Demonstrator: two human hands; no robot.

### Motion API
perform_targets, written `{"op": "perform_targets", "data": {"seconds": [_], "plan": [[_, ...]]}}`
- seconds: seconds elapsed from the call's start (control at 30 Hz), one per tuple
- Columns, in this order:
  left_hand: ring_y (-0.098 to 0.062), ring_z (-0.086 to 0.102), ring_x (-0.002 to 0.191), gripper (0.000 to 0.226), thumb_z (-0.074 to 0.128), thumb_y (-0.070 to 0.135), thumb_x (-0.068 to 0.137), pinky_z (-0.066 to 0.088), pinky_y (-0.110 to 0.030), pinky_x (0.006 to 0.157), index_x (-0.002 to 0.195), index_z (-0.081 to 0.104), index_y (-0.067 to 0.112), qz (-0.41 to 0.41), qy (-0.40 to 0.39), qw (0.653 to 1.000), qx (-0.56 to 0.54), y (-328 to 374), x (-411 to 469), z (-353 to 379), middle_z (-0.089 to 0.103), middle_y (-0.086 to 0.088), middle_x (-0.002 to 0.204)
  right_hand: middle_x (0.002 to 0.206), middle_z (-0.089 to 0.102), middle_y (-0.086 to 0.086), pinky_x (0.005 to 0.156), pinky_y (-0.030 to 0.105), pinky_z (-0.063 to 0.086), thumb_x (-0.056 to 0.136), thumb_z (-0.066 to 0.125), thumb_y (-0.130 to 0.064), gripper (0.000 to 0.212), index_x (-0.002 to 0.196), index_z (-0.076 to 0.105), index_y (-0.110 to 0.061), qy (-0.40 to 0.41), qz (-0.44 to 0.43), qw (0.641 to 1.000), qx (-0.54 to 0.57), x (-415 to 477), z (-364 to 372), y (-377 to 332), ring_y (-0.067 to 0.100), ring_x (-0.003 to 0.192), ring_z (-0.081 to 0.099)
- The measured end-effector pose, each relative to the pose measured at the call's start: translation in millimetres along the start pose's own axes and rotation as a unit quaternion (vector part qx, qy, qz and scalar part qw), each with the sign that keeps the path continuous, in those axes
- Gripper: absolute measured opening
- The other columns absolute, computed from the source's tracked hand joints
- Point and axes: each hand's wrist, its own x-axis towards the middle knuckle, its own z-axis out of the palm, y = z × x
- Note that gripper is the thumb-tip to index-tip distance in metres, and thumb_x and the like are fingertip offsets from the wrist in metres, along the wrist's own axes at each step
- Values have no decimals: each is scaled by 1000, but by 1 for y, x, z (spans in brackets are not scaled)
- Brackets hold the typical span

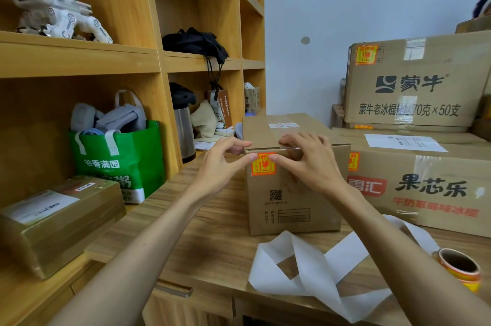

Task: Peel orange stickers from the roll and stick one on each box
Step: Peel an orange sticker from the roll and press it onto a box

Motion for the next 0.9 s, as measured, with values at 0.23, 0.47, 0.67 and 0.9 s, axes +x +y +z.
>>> {"op": "perform_targets", "data": {"seconds": [0.23, 0.47, 0.67, 0.9], "plan": [[-1, 57, 112, 34, 71, 41, 91, 47, -32, 98, 124, 67, 34, 4, 6, 1000, -14, -6, -3, 3, 63, 11, 119, 118, 63, -11, 96, 26, 25, 85, 49, -70, 53, 116, 63, -29, -2, -11, 1000, -25, -2, 0, -1, 11, 113, 51], [0, 54, 116, 57, 80, 39, 84, 47, -33, 98, 133, 53, 44, 25, -9, 999, 22, -17, -11, 9, 58, 15, 125, 133, 58, -10, 106, 33, 26, 81, 61, -69, 63, 129, 55, -28, -33, -56, 994, -86, -7, -3, 4, 12, 124, 48], [1, 54, 117, 64, 81, 39, 83, 47, -31, 97, 137, 49, 42, 31, -17, 999, 31, -18, -10, 8, 56, 15, 128, 132, 58, -9, 105, 35, 29, 79, 60, -72, 66, 128, 53, -28, -28, -52, 994, -95, -6, -2, 3, 14, 123, 49], [3, 54, 115, 66, 80, 36, 84, 41, -19, 91, 139, 45, 41, 39, -27, 998, 39, -21, -9, 7, 57, 16, 127, 144, 50, -8, 111, 34, 23, 78, 52, -76, 73, 134, 50, -29, -69, -55, 993, -76, -3, -7, 1, 12, 131, 42]]}}
